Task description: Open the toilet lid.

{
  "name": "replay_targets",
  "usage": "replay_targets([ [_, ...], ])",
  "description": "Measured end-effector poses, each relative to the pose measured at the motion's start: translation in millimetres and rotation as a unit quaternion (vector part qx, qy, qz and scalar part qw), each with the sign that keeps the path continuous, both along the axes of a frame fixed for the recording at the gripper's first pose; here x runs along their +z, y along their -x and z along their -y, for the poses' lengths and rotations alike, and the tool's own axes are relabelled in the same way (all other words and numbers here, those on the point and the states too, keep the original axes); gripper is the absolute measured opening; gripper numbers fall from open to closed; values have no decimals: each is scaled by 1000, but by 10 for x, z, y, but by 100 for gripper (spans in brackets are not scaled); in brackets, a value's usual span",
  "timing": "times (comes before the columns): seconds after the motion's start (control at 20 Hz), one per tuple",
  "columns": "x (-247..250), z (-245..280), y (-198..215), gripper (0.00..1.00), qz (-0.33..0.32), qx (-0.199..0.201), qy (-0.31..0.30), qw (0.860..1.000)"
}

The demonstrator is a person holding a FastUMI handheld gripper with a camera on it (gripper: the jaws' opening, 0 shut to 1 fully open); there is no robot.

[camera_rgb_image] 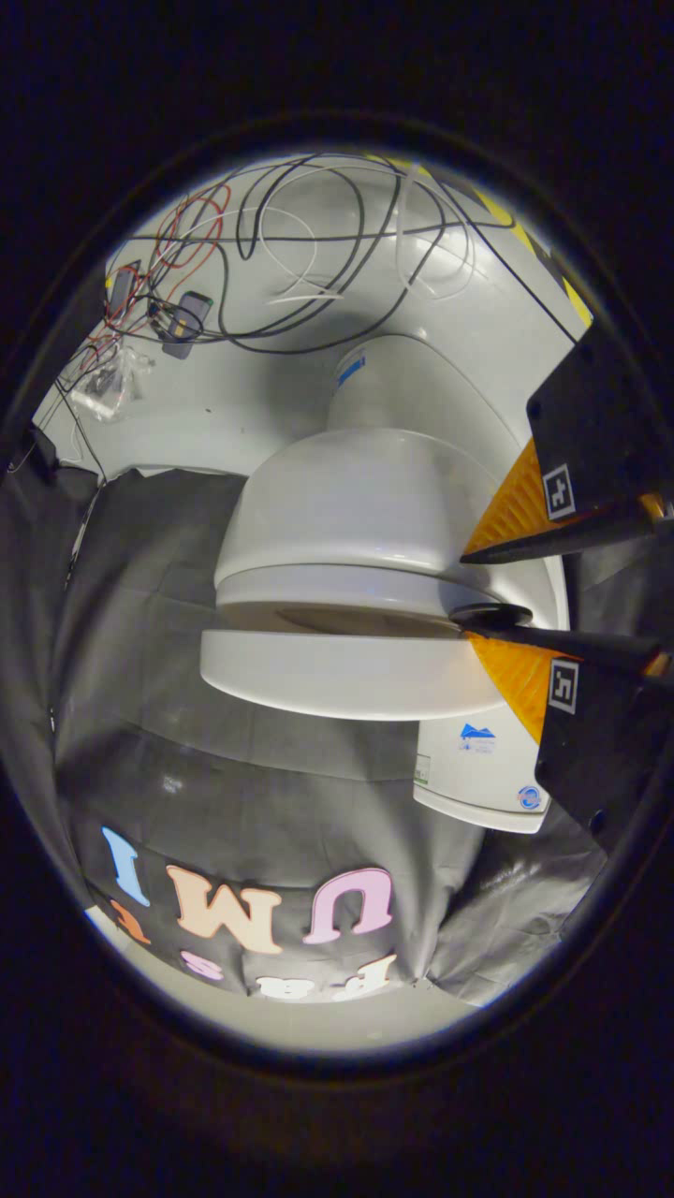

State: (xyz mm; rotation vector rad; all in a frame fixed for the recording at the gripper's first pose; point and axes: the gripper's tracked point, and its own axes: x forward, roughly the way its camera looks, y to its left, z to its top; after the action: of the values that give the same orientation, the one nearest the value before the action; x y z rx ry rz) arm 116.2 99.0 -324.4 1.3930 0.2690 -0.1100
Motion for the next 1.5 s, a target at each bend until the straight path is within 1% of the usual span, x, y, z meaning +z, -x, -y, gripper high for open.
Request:
replay_targets([
  [0.05,-40,66,51,11,-2,-8,4,1000],
  [0.1,-25,57,20,1,3,-5,-6,1000],
  [0.15,55,67,38,1,12,-7,-20,1000],
  [0.25,15,59,42,1,16,-7,-68,998],
  [0.3,38,82,31,1,11,-17,-84,996],
  [0.35,-15,40,20,1,10,-15,-81,997],
  [0.4,-20,55,9,1,6,-23,-76,997],
  [0.55,11,-7,22,1,-8,-19,-60,998],
  [0.7,-6,-22,43,1,-34,-11,8,999],
  [0.9,253,44,30,1,-24,-26,24,999],
  [1.15,453,2,14,1,-35,-31,61,997],
  [1.3,578,2,-15,1,-44,-45,77,995],
  [1.5,781,-29,-47,1,-48,-68,82,993],
])
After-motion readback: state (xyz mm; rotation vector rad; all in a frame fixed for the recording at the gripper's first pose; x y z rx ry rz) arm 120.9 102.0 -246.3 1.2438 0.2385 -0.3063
